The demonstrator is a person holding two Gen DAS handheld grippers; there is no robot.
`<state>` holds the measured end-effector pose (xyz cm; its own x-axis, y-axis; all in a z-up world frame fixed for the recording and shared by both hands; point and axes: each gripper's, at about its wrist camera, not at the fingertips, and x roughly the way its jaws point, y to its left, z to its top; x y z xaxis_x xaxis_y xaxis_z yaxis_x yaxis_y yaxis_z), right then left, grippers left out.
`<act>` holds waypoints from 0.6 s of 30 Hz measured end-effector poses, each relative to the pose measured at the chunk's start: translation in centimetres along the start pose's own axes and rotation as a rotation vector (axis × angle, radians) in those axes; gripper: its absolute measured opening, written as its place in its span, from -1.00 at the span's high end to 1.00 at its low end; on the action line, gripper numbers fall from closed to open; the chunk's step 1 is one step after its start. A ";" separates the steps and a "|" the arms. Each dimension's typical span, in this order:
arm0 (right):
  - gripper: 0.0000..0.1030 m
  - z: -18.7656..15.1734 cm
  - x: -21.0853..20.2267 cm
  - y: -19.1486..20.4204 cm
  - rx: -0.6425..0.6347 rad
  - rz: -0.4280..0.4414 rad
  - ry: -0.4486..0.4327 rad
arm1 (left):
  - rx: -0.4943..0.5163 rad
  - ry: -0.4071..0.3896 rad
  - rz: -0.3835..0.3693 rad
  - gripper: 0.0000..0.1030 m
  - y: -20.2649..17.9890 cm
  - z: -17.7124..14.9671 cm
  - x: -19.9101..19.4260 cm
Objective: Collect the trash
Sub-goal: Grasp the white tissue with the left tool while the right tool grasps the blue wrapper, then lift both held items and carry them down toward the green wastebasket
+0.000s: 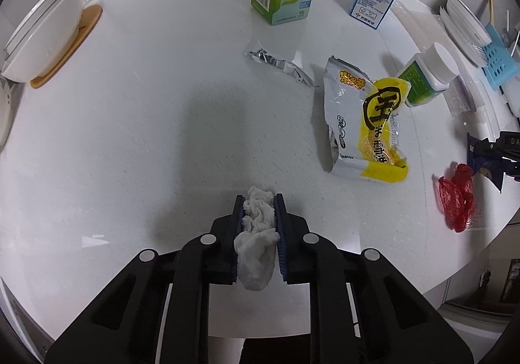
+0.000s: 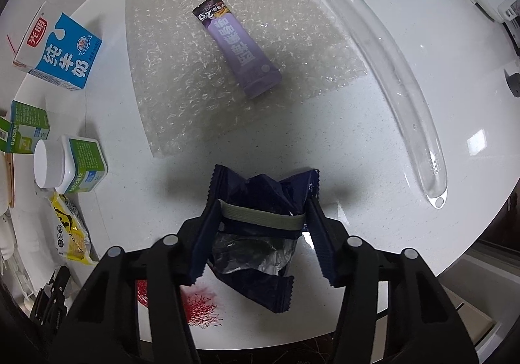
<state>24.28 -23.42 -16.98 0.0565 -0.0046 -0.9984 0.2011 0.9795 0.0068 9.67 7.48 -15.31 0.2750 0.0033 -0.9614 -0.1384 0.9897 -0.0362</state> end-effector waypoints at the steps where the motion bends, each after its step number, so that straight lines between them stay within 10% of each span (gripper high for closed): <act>1: 0.17 0.1 0.0 0.0 -0.002 0.004 -0.001 | -0.003 0.001 0.001 0.69 0.1 -0.1 0.0; 18: 0.35 -1.3 -2.9 -1.5 -0.052 0.052 -0.060 | -0.036 -0.041 -0.006 0.69 -1.1 -1.5 -2.5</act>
<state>22.51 -24.64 -14.19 0.1247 0.0361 -0.9915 0.1459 0.9878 0.0543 7.72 6.21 -13.22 0.3143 0.0036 -0.9493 -0.1703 0.9840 -0.0527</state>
